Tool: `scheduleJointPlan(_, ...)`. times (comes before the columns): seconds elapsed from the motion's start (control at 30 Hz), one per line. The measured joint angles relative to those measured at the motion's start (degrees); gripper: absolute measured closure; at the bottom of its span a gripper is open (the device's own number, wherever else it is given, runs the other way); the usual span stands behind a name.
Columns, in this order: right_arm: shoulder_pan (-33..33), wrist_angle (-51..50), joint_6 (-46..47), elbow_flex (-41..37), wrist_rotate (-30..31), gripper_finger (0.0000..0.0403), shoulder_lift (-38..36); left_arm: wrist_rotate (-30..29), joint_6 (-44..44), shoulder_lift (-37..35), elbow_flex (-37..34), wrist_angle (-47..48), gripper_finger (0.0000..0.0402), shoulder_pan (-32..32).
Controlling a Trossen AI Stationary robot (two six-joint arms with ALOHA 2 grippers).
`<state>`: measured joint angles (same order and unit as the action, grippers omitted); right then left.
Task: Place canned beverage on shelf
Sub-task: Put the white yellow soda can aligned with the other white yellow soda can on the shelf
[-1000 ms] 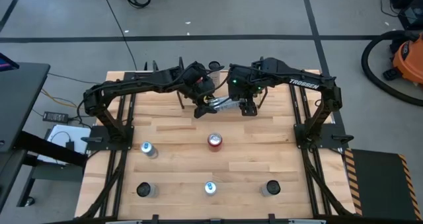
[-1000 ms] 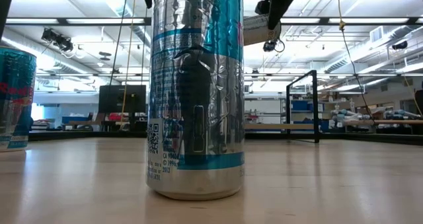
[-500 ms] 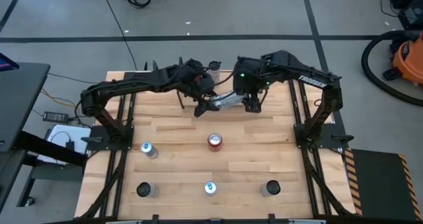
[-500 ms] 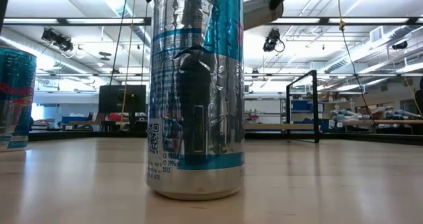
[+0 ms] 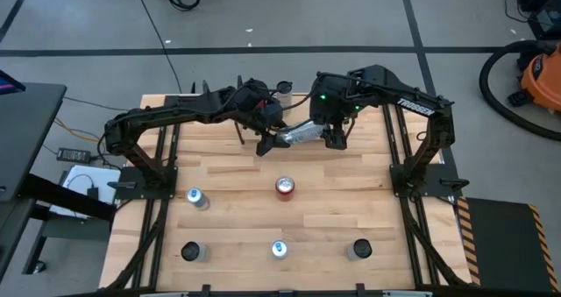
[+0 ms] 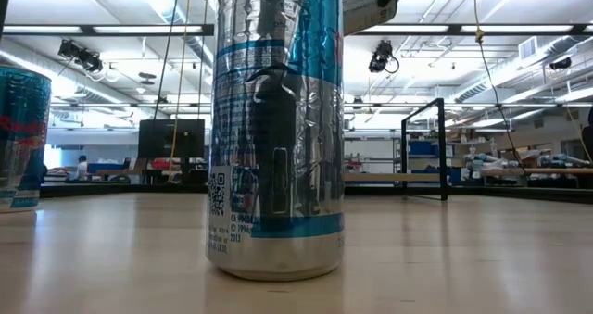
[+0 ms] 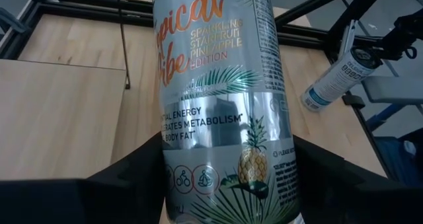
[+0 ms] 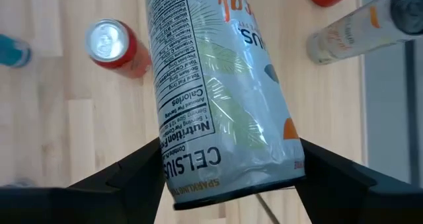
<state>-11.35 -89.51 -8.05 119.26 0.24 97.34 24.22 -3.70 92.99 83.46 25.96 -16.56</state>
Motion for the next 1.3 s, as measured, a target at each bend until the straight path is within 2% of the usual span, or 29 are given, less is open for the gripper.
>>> scheduleJointPlan(0.4, 0.2, 0.9, -2.4, 0.0, -1.8, 0.0094, 0.1, 0.0, -0.9, -0.1, -0.1, -0.1, 0.0144, 0.0)
scheduleJointPlan(0.73, 0.2, 1.3, -5.4, 0.0, -1.1, 0.0057, 0.1, -1.6, -1.6, -0.1, -0.1, 0.7, 0.0144, 0.0)
scheduleJointPlan(0.83, 0.3, 1.2, -5.4, 0.0, 1.1, 0.0049, 0.1, -3.5, -1.6, -0.1, -0.1, 0.6, 0.0144, 0.2)
scheduleJointPlan(0.97, 0.3, 1.2, -5.4, -0.1, 2.3, 0.0046, 0.1, -4.3, -1.6, -0.1, -0.1, 0.6, 0.0144, 0.4)
scheduleJointPlan(1.3, 0.9, 0.5, -4.9, 0.7, 0.7, 0.0047, 0.0, -6.3, -1.4, -0.1, -0.1, 0.4, 0.0144, -0.3)
